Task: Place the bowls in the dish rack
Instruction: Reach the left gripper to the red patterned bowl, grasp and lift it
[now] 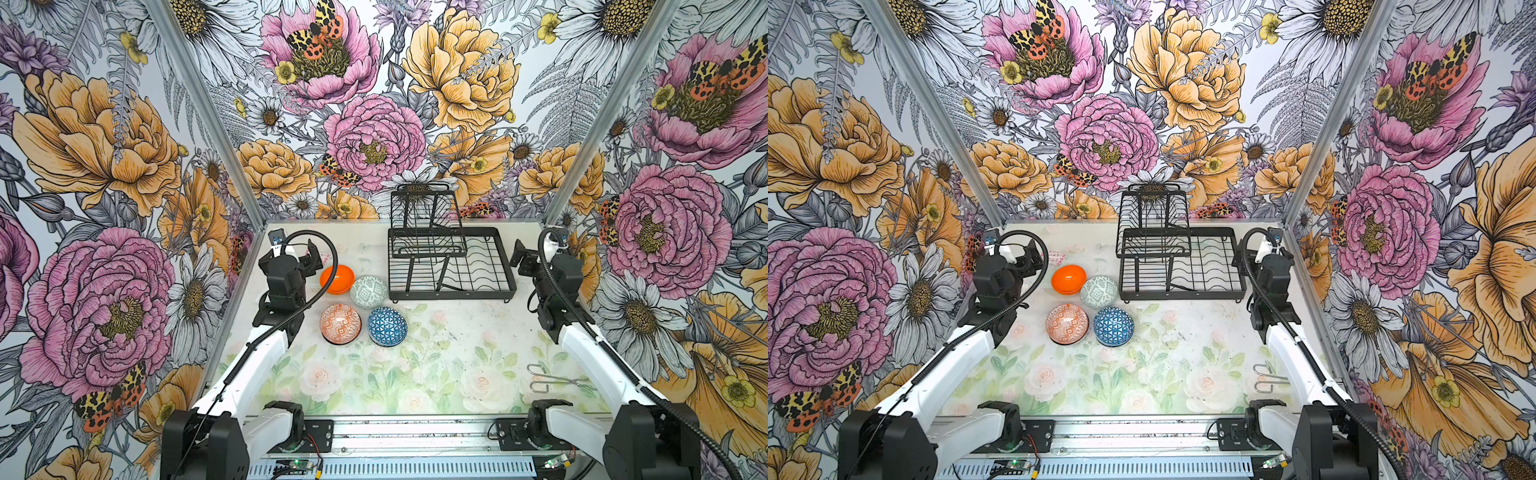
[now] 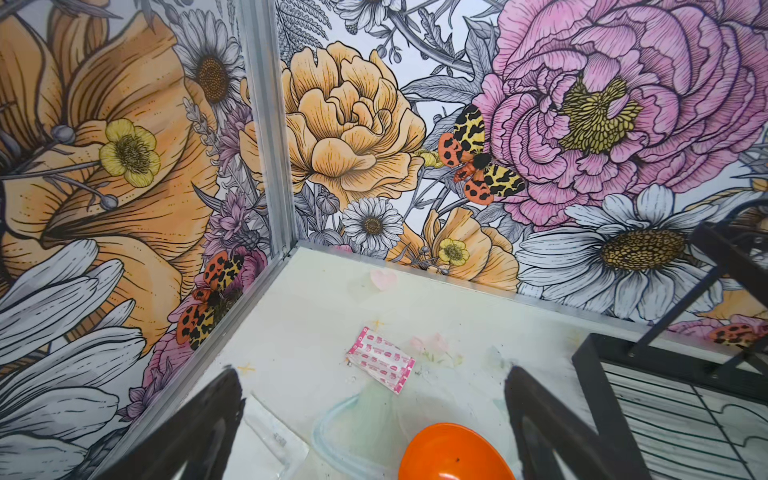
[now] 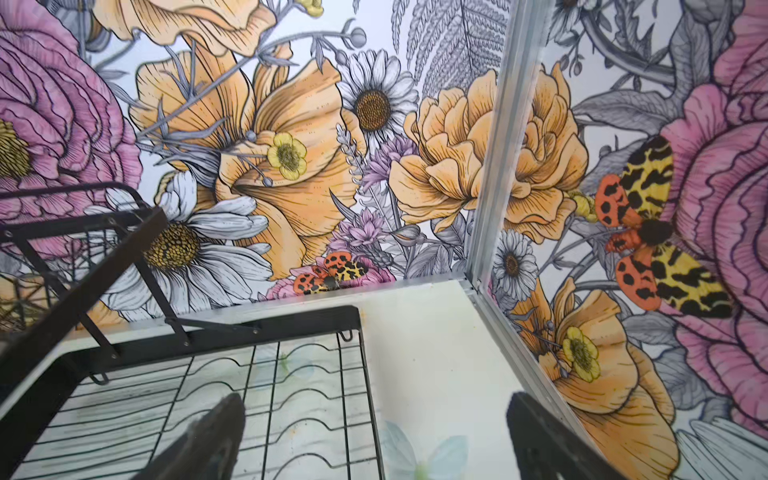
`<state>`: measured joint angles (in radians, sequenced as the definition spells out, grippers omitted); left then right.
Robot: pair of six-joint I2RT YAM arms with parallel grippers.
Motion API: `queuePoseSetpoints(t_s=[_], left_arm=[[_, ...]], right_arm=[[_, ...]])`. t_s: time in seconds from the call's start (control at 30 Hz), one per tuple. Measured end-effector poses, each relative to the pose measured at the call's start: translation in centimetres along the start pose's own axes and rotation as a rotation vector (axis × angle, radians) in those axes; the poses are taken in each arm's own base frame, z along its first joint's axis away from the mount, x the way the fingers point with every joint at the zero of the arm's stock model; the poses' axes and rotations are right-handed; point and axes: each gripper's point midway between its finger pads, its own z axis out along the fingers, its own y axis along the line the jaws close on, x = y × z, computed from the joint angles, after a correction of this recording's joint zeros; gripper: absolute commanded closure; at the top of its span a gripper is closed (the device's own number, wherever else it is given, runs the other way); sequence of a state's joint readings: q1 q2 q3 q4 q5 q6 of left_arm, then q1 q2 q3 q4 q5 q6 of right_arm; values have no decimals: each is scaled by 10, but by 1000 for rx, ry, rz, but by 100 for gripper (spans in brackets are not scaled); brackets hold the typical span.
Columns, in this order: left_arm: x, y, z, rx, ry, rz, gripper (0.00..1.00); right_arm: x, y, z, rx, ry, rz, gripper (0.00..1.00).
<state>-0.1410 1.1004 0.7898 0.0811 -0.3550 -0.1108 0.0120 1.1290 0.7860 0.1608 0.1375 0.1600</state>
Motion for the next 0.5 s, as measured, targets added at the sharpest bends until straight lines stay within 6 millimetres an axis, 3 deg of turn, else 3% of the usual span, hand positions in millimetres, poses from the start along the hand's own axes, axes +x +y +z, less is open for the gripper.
queuePoseSetpoints(t_s=[0.1,0.23,0.33,0.5], left_arm=[[-1,-17,1,71,113,-10,1],[19,-35,-5,145,294,6,1],[50,-42,-21,193,458,31,3],[98,-44,-48,231,663,49,3]], right_arm=[[-8,16,4,-38,91,10,0],[22,32,4,-55,268,12,1],[50,36,-4,-50,385,6,1],[65,42,-15,-65,469,-1,1]])
